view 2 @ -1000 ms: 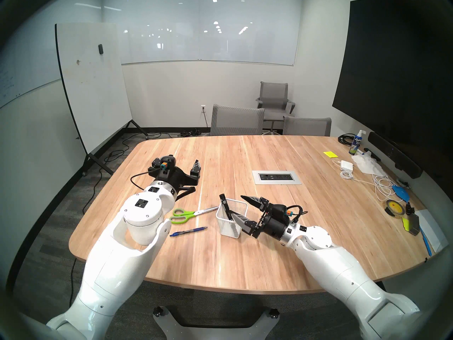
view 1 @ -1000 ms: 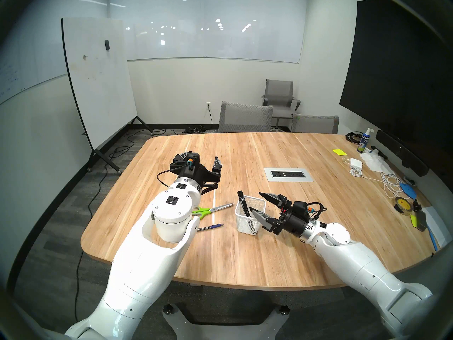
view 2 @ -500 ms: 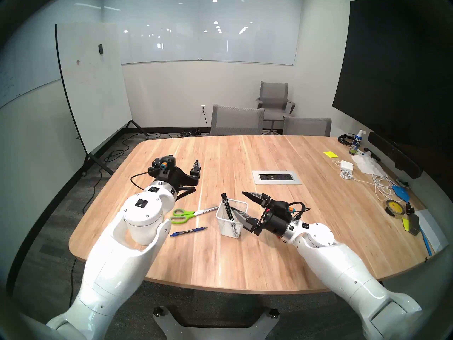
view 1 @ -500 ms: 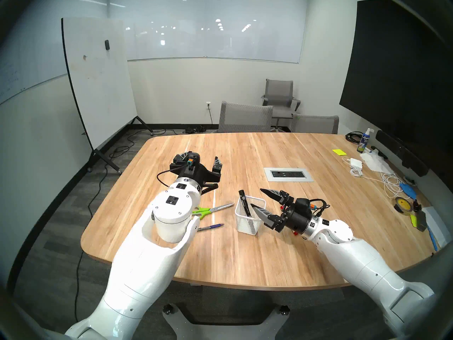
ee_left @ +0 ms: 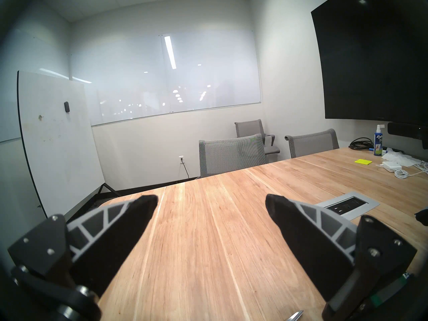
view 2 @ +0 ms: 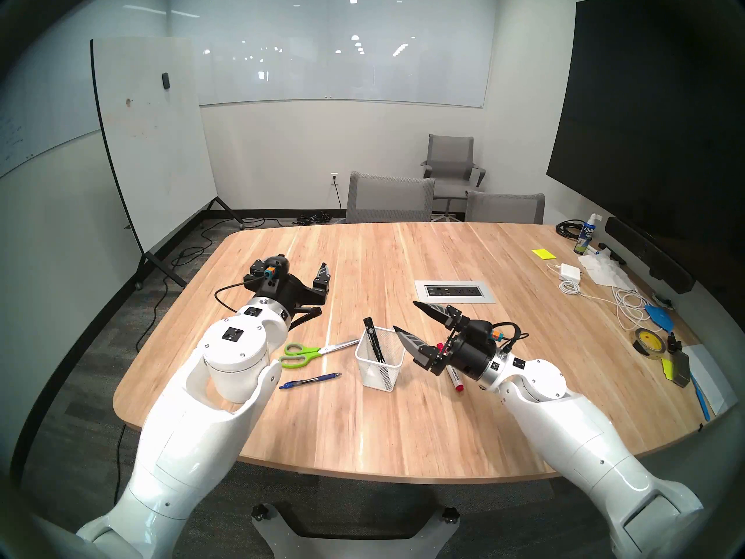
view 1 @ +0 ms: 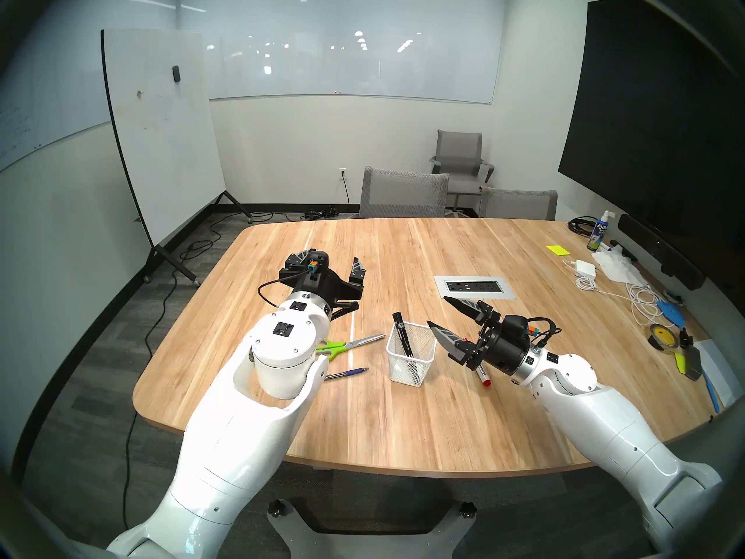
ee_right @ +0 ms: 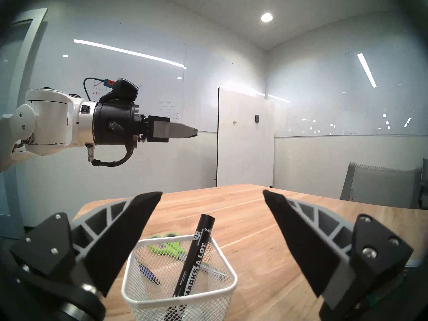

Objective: Place the pen, the marker, and the scissors into the pen holder

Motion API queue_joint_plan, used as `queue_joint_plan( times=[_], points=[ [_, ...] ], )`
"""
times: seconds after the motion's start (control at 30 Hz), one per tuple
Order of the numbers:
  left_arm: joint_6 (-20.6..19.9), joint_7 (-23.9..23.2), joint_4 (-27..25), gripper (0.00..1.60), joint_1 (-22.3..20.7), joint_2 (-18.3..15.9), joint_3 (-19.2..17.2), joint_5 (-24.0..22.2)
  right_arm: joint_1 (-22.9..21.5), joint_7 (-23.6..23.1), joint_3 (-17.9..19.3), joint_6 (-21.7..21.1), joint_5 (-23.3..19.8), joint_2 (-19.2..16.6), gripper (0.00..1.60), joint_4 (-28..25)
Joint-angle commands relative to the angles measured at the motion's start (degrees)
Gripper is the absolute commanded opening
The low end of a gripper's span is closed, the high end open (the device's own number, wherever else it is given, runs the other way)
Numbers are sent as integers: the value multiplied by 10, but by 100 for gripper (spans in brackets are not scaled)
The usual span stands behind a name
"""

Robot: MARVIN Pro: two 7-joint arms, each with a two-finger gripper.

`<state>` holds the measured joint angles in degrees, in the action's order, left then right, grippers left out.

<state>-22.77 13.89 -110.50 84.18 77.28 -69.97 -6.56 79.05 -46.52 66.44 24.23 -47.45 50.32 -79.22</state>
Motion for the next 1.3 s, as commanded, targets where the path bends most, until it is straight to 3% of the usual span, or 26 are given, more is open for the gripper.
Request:
queue_joint_plan(
  times=[0.0,0.33,0.43,0.53,0.77,1.27],
  points=[
    [4,1,-11,160,-6,2,-1,1,12,31,23,21,13,-18,160,-42],
    [4,0,-11,160,-6,2,-2,1,45,120,48,-2,53,-34,160,-103],
    [4,0,-11,160,-6,2,-2,1,56,140,56,-25,53,-50,160,-126],
    [4,0,-11,160,-6,2,-2,1,68,140,68,-15,53,-61,160,-140],
    [4,0,-11,160,-6,2,-2,1,99,185,97,-42,57,-79,160,-185],
    [4,0,-11,160,-6,2,-2,1,128,199,119,-47,63,-95,160,-217]
  ],
)
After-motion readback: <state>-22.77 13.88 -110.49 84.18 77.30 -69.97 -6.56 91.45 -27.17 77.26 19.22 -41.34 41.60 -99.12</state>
